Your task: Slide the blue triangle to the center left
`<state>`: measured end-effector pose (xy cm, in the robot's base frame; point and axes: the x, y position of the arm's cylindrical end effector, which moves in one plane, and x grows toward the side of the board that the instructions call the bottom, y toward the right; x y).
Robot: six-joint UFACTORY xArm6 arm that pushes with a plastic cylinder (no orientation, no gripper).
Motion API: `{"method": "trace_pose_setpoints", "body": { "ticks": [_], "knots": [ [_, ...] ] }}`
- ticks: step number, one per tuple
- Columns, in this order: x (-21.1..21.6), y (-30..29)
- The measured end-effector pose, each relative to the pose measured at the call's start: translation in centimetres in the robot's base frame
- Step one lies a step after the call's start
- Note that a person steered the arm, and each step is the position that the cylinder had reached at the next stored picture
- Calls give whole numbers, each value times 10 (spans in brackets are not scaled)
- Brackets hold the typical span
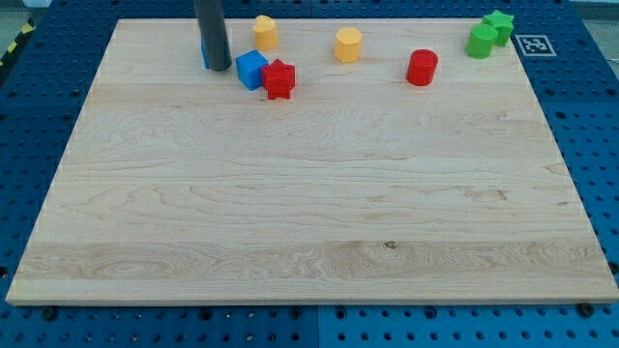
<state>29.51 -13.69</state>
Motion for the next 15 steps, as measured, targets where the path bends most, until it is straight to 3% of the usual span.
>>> {"method": "trace_pose_setpoints", "body": {
  "ticks": [3, 4, 6, 10, 15],
  "knots": [
    [-20, 29],
    [-46, 32],
    [-59, 15],
    [-40, -43],
    [56, -52]
  ]
}}
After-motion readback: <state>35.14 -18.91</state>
